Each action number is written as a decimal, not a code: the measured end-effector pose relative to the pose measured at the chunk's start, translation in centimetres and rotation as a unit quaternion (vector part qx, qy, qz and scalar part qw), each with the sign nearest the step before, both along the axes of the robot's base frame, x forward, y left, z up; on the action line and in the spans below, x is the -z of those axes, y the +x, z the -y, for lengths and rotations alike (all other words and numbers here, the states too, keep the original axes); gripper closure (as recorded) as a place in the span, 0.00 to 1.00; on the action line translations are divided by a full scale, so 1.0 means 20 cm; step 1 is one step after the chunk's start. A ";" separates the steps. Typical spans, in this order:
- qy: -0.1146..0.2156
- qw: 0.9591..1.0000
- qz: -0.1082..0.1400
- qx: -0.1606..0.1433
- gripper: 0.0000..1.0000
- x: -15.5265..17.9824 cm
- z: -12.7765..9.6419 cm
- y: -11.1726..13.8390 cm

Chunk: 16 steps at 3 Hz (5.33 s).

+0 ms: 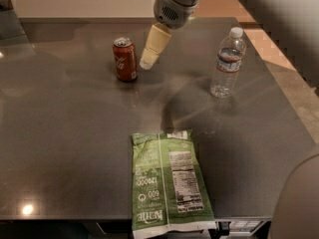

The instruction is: Move coke can near green jalapeno chip bag

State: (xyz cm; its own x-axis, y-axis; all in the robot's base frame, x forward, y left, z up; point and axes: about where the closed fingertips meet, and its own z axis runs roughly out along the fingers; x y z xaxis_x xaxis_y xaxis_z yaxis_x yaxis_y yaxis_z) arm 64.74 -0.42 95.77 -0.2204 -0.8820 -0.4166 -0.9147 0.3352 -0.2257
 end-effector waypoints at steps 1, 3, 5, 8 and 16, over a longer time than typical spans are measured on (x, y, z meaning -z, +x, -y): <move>0.012 1.000 -0.007 0.002 0.00 0.09 -0.13 0.07; 0.036 0.999 -0.030 0.008 0.00 0.23 -0.32 0.18; 0.057 0.997 -0.052 0.006 0.00 0.32 -0.46 0.27; 0.074 0.996 -0.055 -0.003 0.63 0.29 -0.43 0.28; 0.066 0.987 -0.077 -0.126 0.82 0.26 -0.08 -0.61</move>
Offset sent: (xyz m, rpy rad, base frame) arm 0.0401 0.0682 -0.0519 0.0767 0.0647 -0.0300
